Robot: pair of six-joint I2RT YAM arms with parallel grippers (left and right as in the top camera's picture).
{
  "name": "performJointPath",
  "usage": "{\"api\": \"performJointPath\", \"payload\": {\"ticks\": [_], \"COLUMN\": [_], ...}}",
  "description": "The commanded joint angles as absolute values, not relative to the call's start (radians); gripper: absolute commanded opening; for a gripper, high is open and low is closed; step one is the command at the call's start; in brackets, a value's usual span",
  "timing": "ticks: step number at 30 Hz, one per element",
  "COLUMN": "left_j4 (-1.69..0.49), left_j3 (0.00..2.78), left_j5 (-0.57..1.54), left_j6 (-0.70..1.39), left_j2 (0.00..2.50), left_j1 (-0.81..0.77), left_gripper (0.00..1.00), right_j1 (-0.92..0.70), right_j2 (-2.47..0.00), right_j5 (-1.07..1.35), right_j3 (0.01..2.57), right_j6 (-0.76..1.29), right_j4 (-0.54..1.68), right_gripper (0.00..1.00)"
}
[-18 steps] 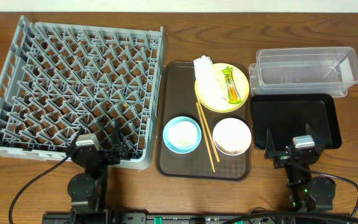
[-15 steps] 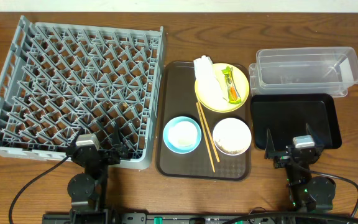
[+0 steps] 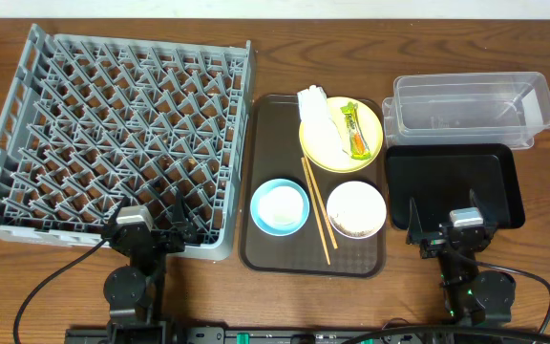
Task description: Sort waste into correct bins and load items into the dishwasher
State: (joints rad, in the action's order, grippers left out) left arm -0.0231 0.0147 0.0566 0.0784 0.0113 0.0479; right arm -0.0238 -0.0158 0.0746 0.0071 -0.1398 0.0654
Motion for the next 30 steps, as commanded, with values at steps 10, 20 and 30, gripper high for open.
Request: {"api": "performJointPath", "payload": {"ticks": [10,20,30], "left_j4": [-0.067,-0.066,-0.173], "left_j3": [0.004,0.004,0.151], "left_j5": [0.059,0.059,0.059], "left_j6": [0.083,0.083,0.084], "left_j2": [0.004,0.004,0.140], "left_j1": [0.049,0.049,0.049], "left_gripper": [0.99,1.00,0.99], "right_j1": [-0.033,-0.033,-0.033], "right_j2": [-0.018,-0.018,-0.054], "right_j5": [0.068,0.060,0.023], "right_j3": [0.006,0.006,0.070], "right_j6": [-0.147,-0.147,-0.039], "right_j4": [0.070,0.068,0.072], "right_gripper": [0.99,0.99,0.99]}}
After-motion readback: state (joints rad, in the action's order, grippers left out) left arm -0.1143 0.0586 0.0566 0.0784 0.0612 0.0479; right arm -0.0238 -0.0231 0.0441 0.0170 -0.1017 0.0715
